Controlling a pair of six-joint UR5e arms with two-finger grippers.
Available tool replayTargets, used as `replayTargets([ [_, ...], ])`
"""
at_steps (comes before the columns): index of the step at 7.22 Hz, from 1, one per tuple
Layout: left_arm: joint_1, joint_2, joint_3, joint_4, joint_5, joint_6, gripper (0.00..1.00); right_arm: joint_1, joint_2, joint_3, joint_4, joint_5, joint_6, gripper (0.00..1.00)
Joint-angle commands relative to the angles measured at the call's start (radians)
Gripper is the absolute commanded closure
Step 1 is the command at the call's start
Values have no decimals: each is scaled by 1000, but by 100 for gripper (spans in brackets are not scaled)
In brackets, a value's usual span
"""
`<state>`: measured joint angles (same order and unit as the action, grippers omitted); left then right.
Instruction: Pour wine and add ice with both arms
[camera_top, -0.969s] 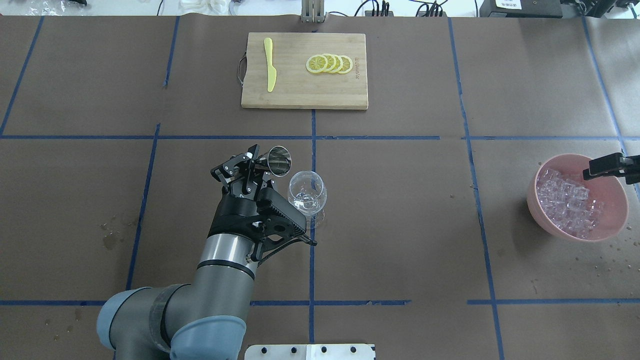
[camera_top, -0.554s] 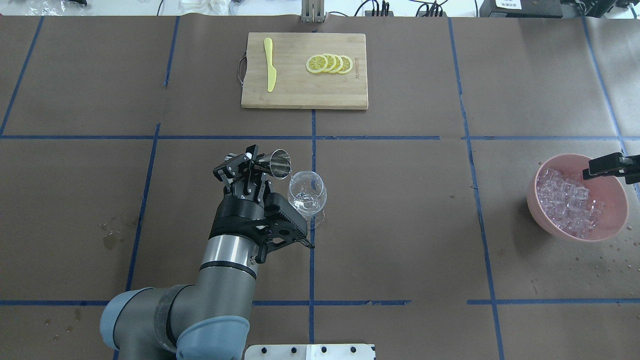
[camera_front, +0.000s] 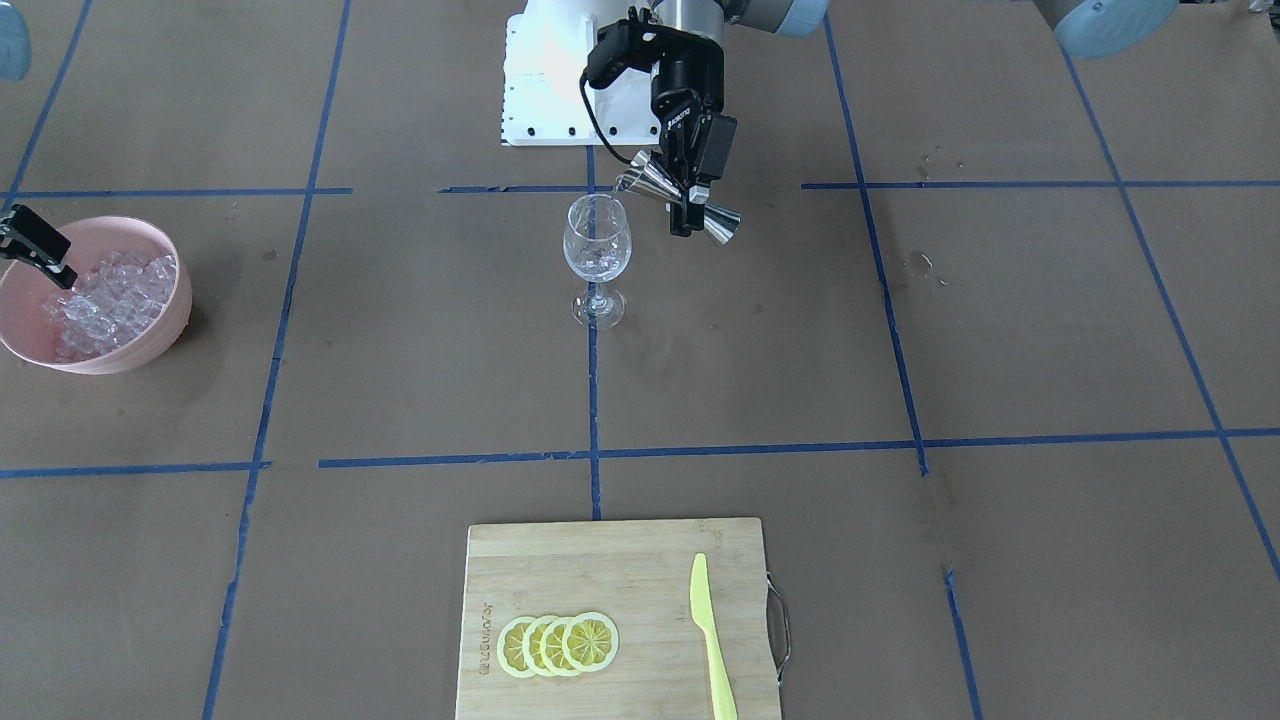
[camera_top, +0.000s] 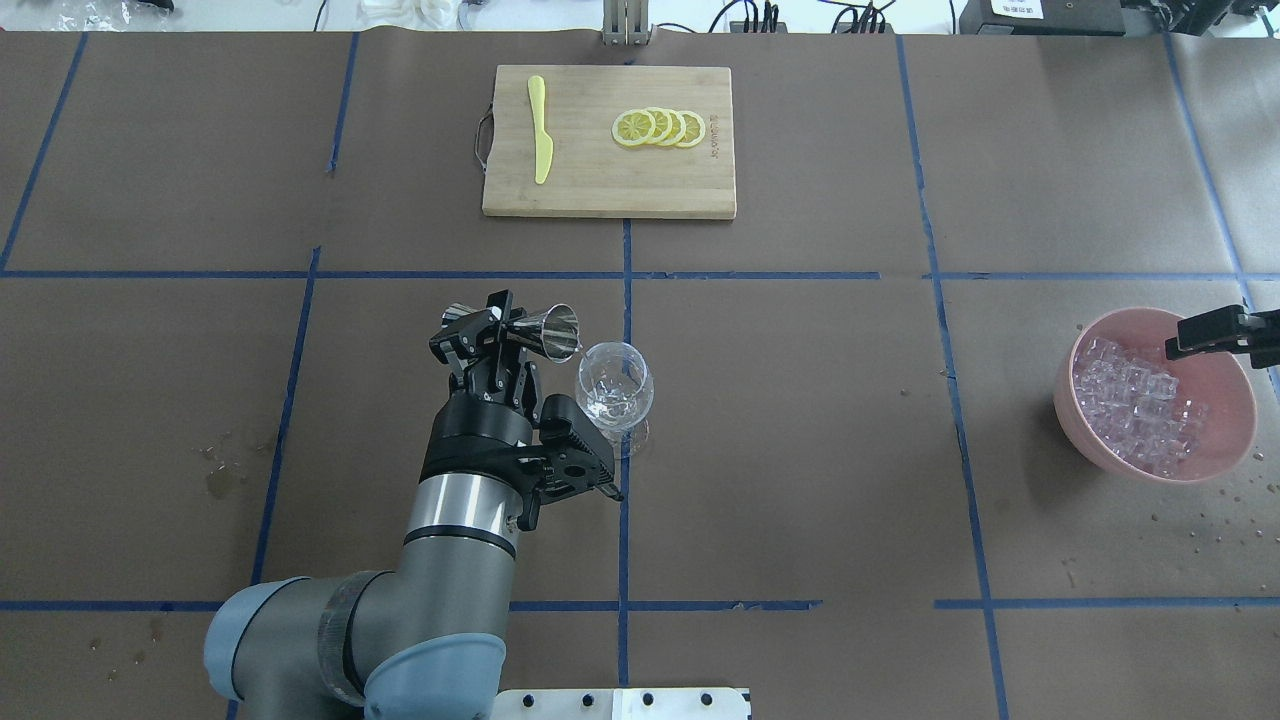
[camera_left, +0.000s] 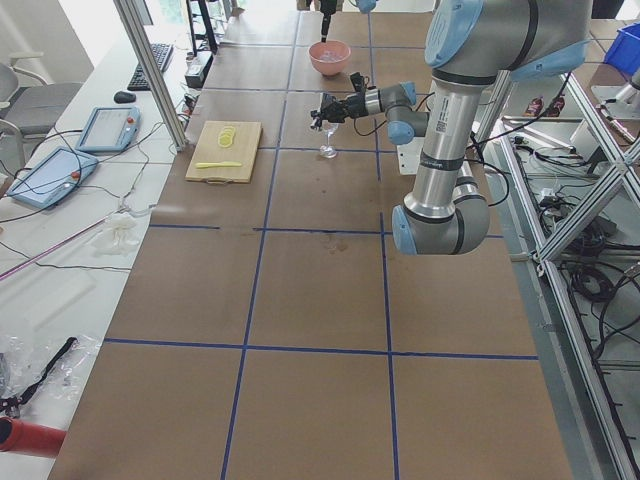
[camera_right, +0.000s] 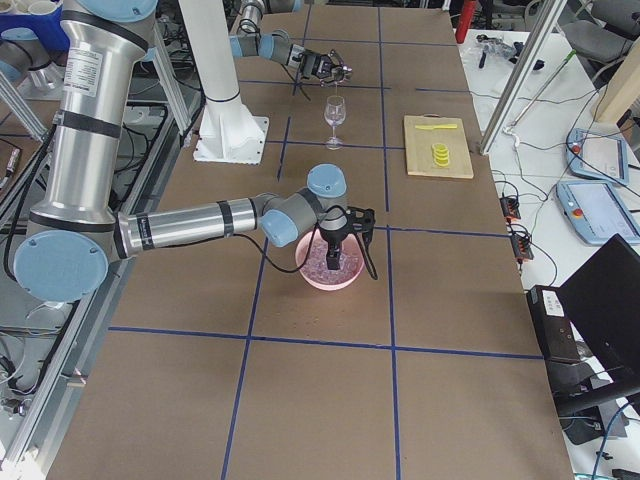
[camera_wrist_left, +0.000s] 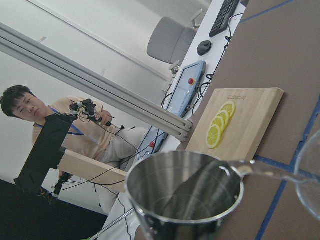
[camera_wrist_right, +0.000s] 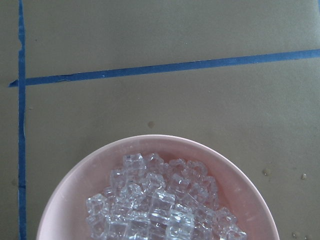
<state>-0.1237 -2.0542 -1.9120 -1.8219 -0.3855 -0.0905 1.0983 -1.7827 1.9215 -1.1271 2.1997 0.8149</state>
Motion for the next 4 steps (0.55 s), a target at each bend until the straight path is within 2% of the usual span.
replayTargets([
  [1, 2, -1, 2, 7, 20, 37, 100, 0, 0, -2, 1, 0, 1, 0],
  [4, 4, -6, 1, 7, 52, 131, 100, 0, 0, -15, 0, 0, 1, 0],
])
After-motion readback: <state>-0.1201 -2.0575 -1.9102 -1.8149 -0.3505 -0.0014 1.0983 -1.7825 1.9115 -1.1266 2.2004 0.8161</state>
